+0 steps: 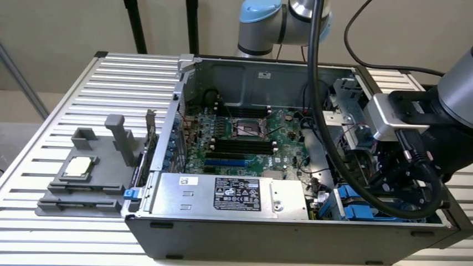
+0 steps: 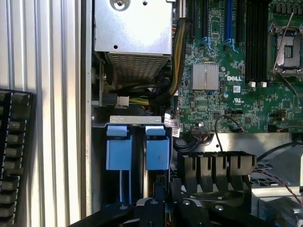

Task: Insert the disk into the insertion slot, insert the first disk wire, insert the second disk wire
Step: 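Insert the second disk wire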

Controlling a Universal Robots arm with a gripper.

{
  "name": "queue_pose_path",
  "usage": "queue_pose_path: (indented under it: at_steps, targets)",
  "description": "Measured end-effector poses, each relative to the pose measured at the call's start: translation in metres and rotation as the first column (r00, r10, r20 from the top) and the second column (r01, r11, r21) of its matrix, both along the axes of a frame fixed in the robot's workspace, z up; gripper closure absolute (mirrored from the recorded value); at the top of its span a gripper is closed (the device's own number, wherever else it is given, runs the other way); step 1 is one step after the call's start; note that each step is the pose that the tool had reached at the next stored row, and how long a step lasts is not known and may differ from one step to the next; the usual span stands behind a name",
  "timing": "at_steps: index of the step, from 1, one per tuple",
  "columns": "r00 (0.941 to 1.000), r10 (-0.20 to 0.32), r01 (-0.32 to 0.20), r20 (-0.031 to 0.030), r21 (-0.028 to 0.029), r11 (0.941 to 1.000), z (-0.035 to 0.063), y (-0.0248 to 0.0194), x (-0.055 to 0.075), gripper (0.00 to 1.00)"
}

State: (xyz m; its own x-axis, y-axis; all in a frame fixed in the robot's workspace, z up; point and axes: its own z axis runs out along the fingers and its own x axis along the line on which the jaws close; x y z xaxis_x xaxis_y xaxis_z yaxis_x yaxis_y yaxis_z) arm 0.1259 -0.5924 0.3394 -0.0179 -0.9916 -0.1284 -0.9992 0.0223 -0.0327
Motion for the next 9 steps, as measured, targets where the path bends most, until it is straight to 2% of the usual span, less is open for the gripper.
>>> queue_pose_path:
  at_steps: [9]
  targets:
    - [1.0, 0.002, -0.002, 0.0001, 0.0019, 1.0, -0.0033, -0.0001, 0.0, 0.84]
